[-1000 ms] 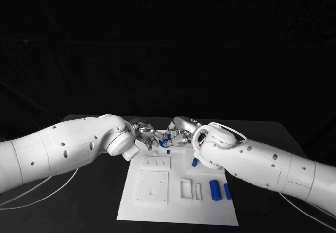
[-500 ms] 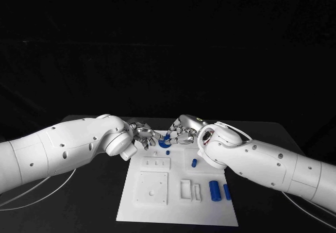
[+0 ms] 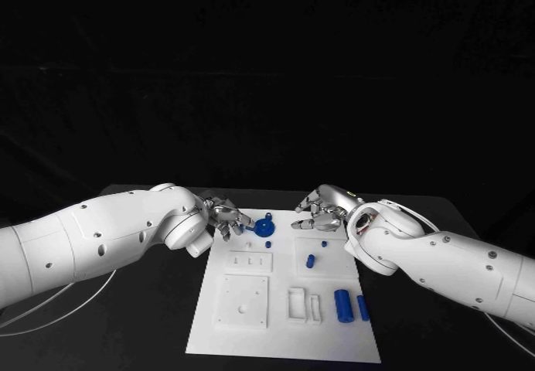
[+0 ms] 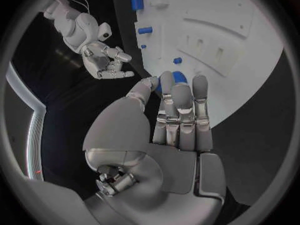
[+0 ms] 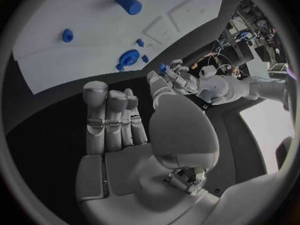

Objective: Assemble the parts on the task board

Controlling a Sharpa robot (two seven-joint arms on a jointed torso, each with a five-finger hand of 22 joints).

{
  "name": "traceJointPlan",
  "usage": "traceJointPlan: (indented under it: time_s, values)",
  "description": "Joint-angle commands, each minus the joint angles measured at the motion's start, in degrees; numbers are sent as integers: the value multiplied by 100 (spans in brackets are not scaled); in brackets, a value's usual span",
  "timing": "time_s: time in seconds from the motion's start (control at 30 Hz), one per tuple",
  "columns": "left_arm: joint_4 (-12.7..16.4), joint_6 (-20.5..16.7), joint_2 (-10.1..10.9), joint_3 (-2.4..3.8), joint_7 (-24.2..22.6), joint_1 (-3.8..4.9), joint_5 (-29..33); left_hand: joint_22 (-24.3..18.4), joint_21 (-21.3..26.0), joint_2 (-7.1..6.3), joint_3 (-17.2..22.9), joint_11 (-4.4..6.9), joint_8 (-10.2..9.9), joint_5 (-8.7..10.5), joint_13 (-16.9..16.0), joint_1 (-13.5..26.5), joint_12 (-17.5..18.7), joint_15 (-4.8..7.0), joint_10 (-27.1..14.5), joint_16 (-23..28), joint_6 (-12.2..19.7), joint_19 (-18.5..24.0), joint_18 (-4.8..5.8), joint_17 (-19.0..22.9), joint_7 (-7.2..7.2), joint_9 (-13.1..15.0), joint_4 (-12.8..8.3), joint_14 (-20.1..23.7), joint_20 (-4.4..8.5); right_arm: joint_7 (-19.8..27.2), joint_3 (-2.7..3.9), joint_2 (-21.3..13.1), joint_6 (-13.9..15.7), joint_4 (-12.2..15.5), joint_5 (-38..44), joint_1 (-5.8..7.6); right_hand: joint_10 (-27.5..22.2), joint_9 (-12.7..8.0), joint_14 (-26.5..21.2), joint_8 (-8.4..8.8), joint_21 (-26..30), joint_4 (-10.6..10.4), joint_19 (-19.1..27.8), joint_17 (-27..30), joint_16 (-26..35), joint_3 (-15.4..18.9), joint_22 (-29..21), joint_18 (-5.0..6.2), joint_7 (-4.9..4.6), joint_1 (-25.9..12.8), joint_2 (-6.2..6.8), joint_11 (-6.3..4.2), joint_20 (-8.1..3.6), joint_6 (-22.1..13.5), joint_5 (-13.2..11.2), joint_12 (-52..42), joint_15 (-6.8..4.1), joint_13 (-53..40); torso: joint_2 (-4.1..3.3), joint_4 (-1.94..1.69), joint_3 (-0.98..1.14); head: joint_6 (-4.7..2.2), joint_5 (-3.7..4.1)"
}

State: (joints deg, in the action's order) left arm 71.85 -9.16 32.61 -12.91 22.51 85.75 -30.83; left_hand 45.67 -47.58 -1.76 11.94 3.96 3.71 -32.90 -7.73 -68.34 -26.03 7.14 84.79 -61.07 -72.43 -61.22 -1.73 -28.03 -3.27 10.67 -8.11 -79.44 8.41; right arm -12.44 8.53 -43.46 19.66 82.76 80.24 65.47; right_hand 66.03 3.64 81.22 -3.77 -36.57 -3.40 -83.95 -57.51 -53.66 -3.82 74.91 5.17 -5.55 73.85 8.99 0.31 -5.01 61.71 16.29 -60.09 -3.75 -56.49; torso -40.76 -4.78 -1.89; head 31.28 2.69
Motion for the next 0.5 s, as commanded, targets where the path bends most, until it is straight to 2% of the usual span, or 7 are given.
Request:
traceJointPlan:
  time_s: [0.03, 0.07, 0.17, 0.23, 0.3, 0.4, 0.5]
  values:
    - [36, 77, 12, -23, 156, 2, -284, 10, -40, 83, 54, 114, 9, 48, -18, -5, -69, 69, 218, -49, -811, 3, 97, -14, 454, 969, -80, -94, 45, 358, 35, -157, 307, 27, -705, -12, -8, -5, -6, 21, 28, 12, -212, 4, 14, 18, 397, 80, 8, 7, -38, -29, 14, 37, 84, 16, -11, 10, 12, 5, -2, 25, 11]
    - [45, 83, 18, -34, 169, 2, -300, 11, -40, 85, 51, 112, 7, 51, -18, -3, -71, 68, 218, -52, -812, 3, 98, -14, 453, 969, -77, -90, 46, 396, 48, -199, 338, 25, -808, -14, 4, -5, 3, 22, 38, 27, -221, 3, 14, 22, 398, 79, 16, 4, -56, -36, 10, 72, 125, 12, -16, 16, 15, 4, -7, 25, 12]
    - [75, 100, 30, -59, 201, 2, -357, 20, -48, 104, 30, 124, 8, 86, -38, 3, -132, 77, 215, -99, -845, -9, 104, -25, 470, 978, -54, -100, 54, 504, 87, -305, 425, 7, -1064, -18, 0, -4, 2, 21, 61, 44, -224, 10, 27, 25, 395, 78, 23, 1, -77, -41, 7, 97, 158, 22, -20, 32, 29, 6, -5, 37, 4]
    - [99, 113, 37, -73, 226, 1, -395, 26, -50, 113, 19, 124, 9, 92, -46, 6, -156, 80, 217, -126, -860, -11, 109, -29, 472, 985, -38, -94, 58, 596, 116, -361, 477, -29, -1226, -19, -20, -5, 1, 21, 137, 99, -233, 34, 69, 56, 387, 75, 23, -17, -105, -46, 1, 95, 232, 61, -22, 95, 38, 8, 3, 37, -1]
    - [121, 124, 45, -79, 245, -3, -434, 27, -50, 120, 15, 128, 10, 96, -52, 11, -171, 83, 215, -138, -869, -13, 110, -31, 479, 989, -28, -99, 59, 658, 133, -394, 504, -67, -1338, -20, -23, -5, 3, 21, 168, 112, -236, 39, 80, 77, 382, 76, 24, -28, -119, -46, -1, 93, 276, 66, -24, 108, 47, 9, 11, 10, 12]
    - [163, 124, 59, -87, 283, -15, -532, 50, -70, 132, -4, 143, 8, 101, -90, 14, -264, 97, 214, -222, -916, -34, 115, -44, 494, 1023, 5, -104, 74, 807, 159, -435, 552, -180, -1540, -21, -69, -5, -24, 21, 346, 144, -226, 128, 206, 122, 343, 86, 17, -37, -154, -41, 3, 77, 346, 127, -21, 190, 60, 3, 20, 46, 45]
    - [195, 102, 68, -90, 324, -30, -627, 70, -91, 145, -9, 155, 14, 100, -117, 18, -326, 108, 212, -280, -949, -47, 117, -53, 512, 1053, 28, -118, 84, 927, 182, -451, 609, -298, -1659, -21, -63, -6, -7, 23, 407, 183, -245, 154, 247, 160, 327, 84, 24, -46, -190, -48, -2, 94, 394, 134, -26, 224, 77, 0, 22, 60, 25]
